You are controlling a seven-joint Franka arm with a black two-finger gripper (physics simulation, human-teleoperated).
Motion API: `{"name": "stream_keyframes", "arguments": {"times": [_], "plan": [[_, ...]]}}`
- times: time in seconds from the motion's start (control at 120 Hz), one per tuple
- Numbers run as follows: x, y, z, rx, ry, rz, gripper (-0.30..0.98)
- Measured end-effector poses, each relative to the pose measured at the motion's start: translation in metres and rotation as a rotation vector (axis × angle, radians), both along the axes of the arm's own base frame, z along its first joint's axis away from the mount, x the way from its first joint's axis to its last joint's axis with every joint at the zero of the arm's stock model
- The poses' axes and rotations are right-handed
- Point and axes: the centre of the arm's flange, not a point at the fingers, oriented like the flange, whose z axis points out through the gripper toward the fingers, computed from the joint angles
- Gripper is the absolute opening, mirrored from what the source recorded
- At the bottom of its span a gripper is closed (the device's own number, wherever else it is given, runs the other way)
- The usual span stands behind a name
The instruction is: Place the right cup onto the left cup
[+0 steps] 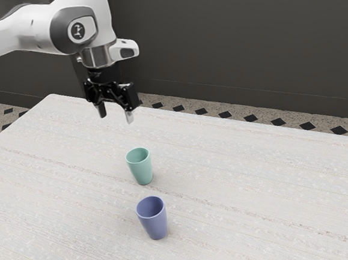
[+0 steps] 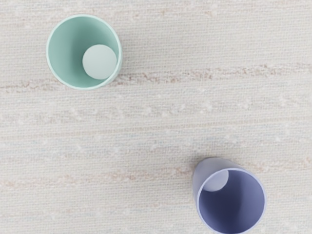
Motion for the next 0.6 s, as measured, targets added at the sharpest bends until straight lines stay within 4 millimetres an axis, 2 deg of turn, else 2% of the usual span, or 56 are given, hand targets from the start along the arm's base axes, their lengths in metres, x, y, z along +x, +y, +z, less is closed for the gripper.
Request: {"name": "stream_keyframes", "arguments": {"times": [0.275,0.6], "plan": [[-0.015,-0.026,-0.062,-0.034,0.032,-0.003,0.65],[-0.038,-0.071,-0.112,-0.087,0.037,0.015,0.58]]}}
